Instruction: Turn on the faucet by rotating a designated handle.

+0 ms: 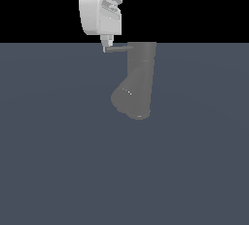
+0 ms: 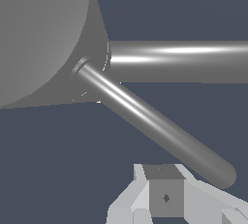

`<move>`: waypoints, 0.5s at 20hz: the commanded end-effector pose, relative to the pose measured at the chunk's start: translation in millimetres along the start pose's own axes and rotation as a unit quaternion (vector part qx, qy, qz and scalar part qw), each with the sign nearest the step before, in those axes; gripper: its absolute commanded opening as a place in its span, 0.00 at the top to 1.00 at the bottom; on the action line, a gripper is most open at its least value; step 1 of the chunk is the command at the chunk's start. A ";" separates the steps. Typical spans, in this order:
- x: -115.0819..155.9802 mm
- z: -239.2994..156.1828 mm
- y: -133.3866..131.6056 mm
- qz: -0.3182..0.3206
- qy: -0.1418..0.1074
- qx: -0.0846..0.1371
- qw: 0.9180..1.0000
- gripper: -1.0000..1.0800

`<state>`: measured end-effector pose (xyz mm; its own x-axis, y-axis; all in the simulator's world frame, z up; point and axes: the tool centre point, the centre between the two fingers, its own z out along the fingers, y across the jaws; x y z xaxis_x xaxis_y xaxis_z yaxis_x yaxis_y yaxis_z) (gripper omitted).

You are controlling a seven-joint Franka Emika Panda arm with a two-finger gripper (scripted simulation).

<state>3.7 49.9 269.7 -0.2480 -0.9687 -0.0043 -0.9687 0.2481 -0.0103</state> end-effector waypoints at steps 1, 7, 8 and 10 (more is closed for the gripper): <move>14.8 0.0 6.8 0.006 0.002 -0.003 1.000 1.00; 29.4 -0.4 21.8 0.006 0.002 -0.004 1.000 1.00; 31.9 -0.5 24.4 0.006 0.002 -0.004 1.000 1.00; 36.9 -0.6 29.4 0.006 0.002 -0.004 1.000 1.00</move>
<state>-26.5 32.7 269.6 -0.2462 -0.9692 -0.0033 -0.9692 0.2462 -0.0070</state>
